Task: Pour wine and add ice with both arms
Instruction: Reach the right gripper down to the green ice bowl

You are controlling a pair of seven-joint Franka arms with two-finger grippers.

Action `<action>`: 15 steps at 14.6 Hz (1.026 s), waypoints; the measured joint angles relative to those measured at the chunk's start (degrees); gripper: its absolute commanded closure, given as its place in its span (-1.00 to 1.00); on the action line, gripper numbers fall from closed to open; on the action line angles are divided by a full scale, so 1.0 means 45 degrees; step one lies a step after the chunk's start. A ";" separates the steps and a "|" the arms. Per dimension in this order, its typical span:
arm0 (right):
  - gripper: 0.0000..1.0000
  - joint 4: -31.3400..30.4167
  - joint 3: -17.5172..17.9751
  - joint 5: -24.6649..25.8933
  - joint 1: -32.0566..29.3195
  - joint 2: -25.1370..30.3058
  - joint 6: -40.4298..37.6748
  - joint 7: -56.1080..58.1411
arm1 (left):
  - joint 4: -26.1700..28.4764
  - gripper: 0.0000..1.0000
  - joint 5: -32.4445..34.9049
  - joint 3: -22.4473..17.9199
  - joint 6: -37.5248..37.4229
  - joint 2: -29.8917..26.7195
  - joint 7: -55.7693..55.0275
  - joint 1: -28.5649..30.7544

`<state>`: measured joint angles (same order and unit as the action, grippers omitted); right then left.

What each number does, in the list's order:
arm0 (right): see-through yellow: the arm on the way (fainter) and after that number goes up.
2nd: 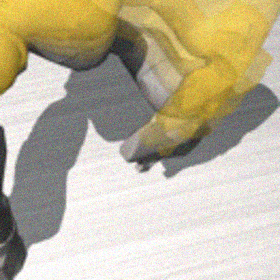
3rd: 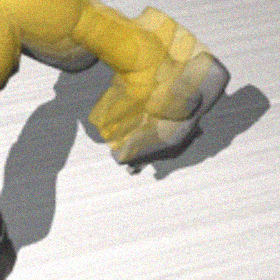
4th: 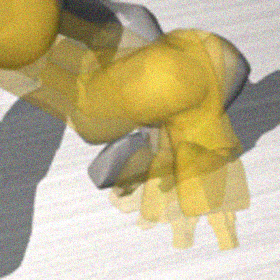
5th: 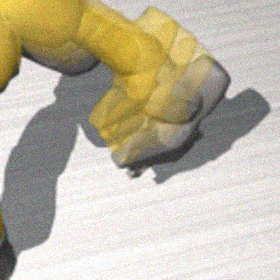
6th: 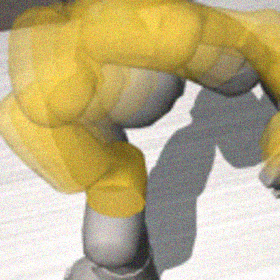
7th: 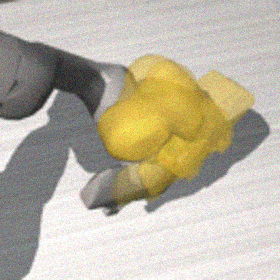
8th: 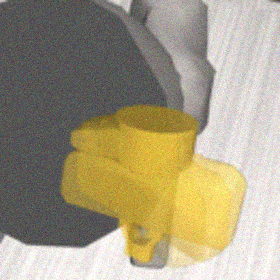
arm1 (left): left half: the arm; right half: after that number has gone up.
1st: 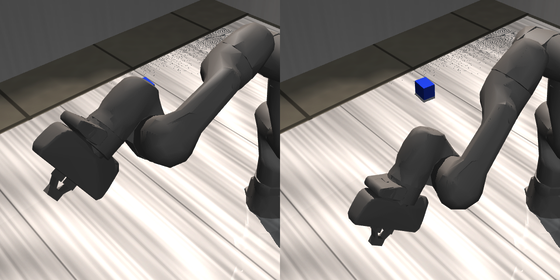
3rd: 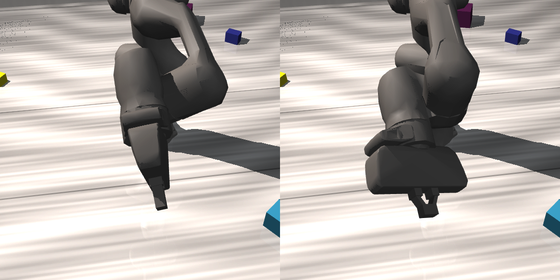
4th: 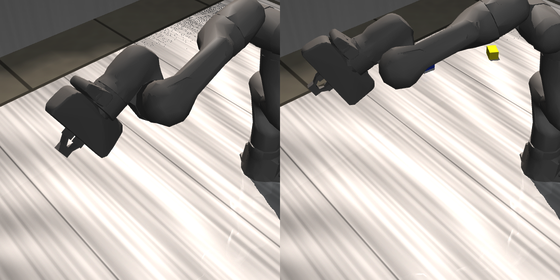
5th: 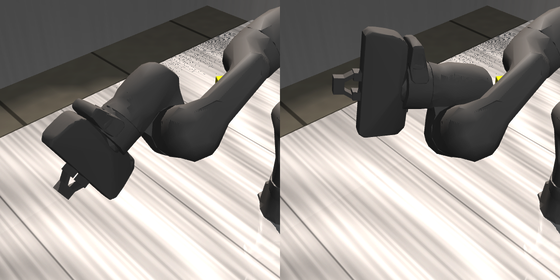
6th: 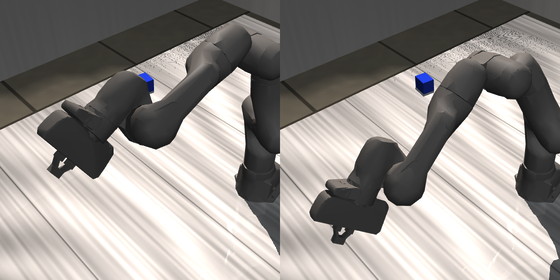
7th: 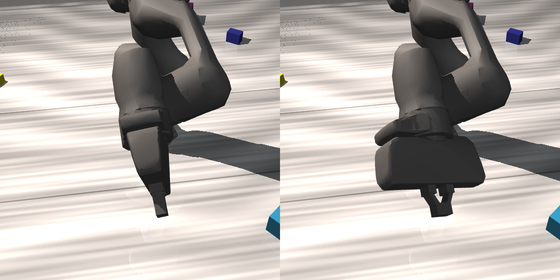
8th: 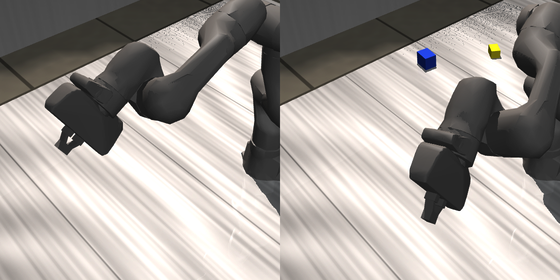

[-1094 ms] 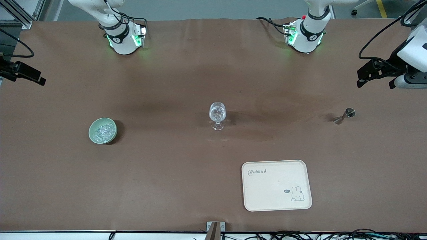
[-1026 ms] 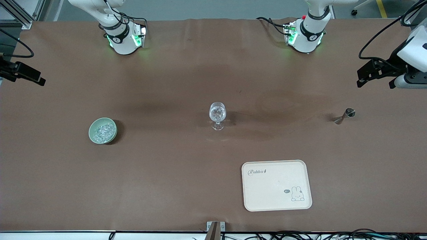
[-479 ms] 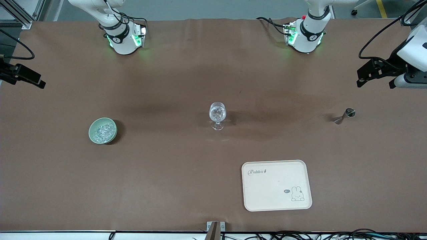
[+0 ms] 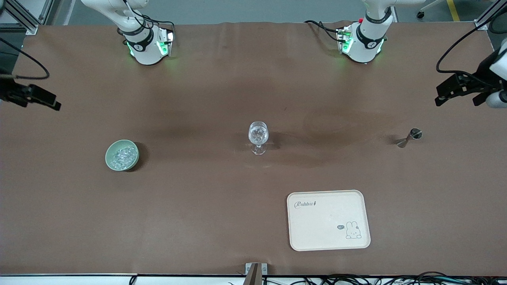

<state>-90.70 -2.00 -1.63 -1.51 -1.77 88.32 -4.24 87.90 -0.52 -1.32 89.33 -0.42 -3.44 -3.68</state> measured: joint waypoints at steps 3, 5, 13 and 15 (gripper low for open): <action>-1.00 -0.2068 0.0013 0.0000 0.0000 -0.0315 0.2274 0.0097 | -0.0014 -1.00 -0.0419 -0.1013 0.0005 0.0217 -0.0702 0.0010; -1.00 -0.3635 0.0022 0.0000 -0.0001 -0.0452 0.4209 0.0121 | -0.0031 -1.00 -0.0887 -0.2033 0.0005 0.0345 -0.1502 0.0032; -0.99 -0.7076 0.0090 0.0004 -0.0002 -0.2168 0.9810 0.0299 | 0.0409 -1.00 -0.3811 -0.6393 -0.0207 0.1815 -0.3523 0.0199; -0.88 -0.7184 0.0078 0.0004 -0.0018 -0.2812 1.0639 0.0413 | 0.0981 -1.00 -0.5478 -0.7392 -0.0214 0.3160 -0.3946 0.0373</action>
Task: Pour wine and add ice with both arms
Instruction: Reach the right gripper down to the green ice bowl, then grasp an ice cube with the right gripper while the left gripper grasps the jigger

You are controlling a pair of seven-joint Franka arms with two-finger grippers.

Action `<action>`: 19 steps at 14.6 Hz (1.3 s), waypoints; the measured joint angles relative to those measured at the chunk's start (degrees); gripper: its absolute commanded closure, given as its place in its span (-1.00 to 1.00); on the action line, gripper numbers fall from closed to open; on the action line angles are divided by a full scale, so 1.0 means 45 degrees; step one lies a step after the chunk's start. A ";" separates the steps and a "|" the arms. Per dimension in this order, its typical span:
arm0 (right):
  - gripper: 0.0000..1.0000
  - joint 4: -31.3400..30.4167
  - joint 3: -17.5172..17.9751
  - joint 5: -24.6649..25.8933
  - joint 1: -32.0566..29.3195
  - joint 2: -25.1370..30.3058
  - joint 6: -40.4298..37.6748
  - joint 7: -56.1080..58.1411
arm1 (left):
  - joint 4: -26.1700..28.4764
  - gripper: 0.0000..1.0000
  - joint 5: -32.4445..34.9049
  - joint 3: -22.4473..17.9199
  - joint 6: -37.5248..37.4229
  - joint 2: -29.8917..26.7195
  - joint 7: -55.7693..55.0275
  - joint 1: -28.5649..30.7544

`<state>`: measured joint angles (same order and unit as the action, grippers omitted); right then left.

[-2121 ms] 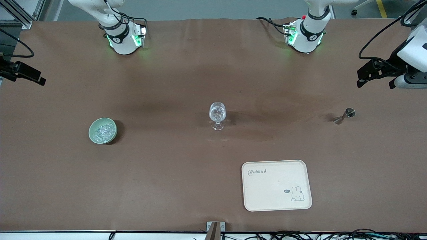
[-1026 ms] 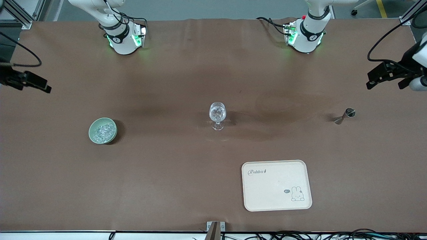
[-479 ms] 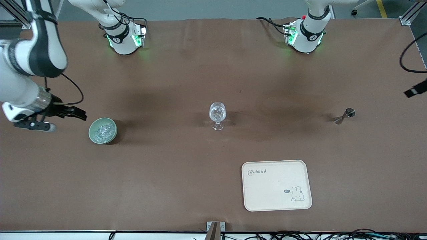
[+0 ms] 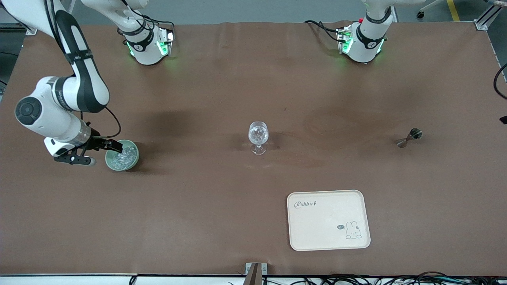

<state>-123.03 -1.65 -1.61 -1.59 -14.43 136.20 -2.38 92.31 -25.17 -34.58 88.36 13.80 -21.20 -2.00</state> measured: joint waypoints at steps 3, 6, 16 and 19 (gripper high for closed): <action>-0.58 -0.0016 -0.0008 0.0000 -0.0010 -0.0558 0.0531 0.0099 | 0.0196 -1.00 -0.1411 -0.0814 -0.0122 0.1689 0.0000 0.0302; -0.30 -0.0021 -0.0015 0.0001 -0.0023 -0.0746 0.0732 0.0128 | 0.0233 -1.00 -0.2342 -0.0937 -0.0320 0.2749 -0.0075 0.0592; -0.06 -0.0278 -0.0030 0.0003 -0.0067 -0.1307 0.1554 0.0144 | 0.1281 -1.00 -0.6097 -0.1904 -0.1373 0.4962 -0.0472 0.1263; 0.10 -0.0298 -0.0030 0.0003 -0.0067 -0.1367 0.1599 0.0145 | 0.1366 -1.00 -0.6145 -0.1898 -0.2027 0.5292 0.0293 0.1254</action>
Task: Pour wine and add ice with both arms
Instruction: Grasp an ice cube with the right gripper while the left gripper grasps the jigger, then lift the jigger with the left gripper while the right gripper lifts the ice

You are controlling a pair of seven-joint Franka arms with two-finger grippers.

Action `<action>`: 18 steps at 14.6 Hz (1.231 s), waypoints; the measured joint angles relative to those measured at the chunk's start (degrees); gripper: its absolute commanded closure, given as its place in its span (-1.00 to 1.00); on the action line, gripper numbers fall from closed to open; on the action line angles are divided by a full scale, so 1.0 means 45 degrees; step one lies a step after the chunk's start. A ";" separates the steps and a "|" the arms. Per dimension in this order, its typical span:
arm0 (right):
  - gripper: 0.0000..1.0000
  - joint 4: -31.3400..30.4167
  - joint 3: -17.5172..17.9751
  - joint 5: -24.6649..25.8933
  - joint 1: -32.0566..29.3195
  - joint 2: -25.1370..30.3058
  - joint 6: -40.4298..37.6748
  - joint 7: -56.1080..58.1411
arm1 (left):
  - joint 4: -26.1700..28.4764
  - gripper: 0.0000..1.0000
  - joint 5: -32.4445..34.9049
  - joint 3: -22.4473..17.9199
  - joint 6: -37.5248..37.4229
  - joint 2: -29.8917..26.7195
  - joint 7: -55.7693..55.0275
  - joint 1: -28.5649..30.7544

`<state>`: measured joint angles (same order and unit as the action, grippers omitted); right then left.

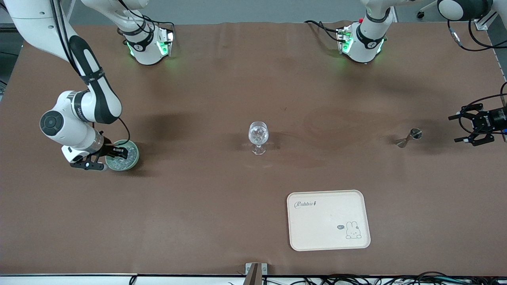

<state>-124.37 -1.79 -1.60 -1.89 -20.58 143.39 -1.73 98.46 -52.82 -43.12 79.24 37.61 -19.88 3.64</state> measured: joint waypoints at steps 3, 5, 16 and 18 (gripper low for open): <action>0.17 -0.0009 -0.0001 0.0000 -0.0001 -0.0021 -0.0004 0.0001 | 0.0562 -1.00 -0.1034 0.0030 -0.0212 0.0739 0.0449 -0.0026; 0.21 -0.0024 -0.0001 0.0000 -0.0001 -0.0028 -0.0005 0.0001 | 0.1184 -0.96 -0.1659 0.0051 -0.0184 0.1266 0.1336 -0.0081; 0.82 -0.0112 -0.0001 0.0000 -0.0002 -0.0045 0.0009 0.0001 | 0.3171 -0.63 -0.4578 0.0781 0.1247 0.1704 0.1804 -0.1034; 0.97 -0.0073 -0.0001 0.0000 -0.0002 -0.0044 0.0022 0.0000 | 0.3409 -0.53 -0.4802 0.0795 0.1374 0.1703 0.1805 -0.1207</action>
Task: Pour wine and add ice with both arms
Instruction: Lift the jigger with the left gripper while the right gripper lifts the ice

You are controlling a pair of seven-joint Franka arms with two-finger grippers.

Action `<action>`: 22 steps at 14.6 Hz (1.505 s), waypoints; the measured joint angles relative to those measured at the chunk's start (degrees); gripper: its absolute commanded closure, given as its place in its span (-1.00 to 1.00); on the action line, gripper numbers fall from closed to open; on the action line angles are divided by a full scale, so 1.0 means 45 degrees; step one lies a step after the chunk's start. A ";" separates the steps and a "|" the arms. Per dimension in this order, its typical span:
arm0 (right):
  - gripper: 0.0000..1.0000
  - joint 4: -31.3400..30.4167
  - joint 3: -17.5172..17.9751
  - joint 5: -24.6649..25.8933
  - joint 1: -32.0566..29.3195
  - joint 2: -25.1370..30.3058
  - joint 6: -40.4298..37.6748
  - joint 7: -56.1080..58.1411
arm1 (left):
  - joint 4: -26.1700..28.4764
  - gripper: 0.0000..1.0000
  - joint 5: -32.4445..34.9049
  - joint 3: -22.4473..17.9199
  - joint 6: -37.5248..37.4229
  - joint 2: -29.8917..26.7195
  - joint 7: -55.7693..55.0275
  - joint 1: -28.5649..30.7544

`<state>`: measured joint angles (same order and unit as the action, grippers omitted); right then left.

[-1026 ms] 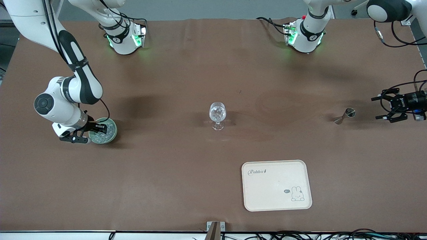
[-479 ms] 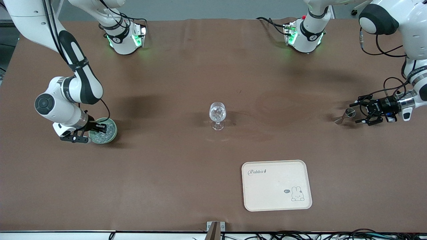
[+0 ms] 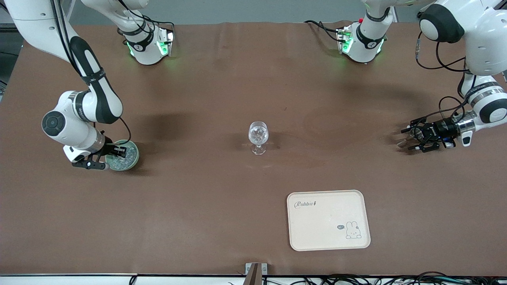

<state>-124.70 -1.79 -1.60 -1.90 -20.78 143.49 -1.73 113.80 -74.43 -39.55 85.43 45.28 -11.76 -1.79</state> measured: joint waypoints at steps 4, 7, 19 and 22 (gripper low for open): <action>0.99 0.0809 0.0010 0.0000 0.0000 0.0010 -0.1154 -0.0011 | 0.0031 -0.44 -0.0026 -0.0035 0.0014 -0.0034 0.0000 0.0037; 0.99 0.2633 -0.0015 -0.0005 -0.0017 0.0301 -0.3762 -0.0217 | 0.0032 -0.43 -0.0027 -0.0110 0.0007 -0.0082 0.0000 0.0101; 0.99 0.8414 -0.0037 -0.0004 -0.0080 0.3545 -1.1750 -0.0684 | 0.0037 0.17 -0.0037 -0.0139 0.0005 -0.0226 -0.0369 0.0135; 0.99 0.8525 -0.0078 -0.0004 -0.0116 0.4596 -1.3114 -0.0684 | 0.0043 0.58 -0.0037 -0.0145 0.0005 -0.0233 -0.0424 0.0138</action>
<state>-86.34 -2.14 -1.61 -2.42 -0.10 84.48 -4.80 113.99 -74.60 -40.20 85.45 44.23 -13.66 -1.17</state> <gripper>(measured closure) 0.753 0.634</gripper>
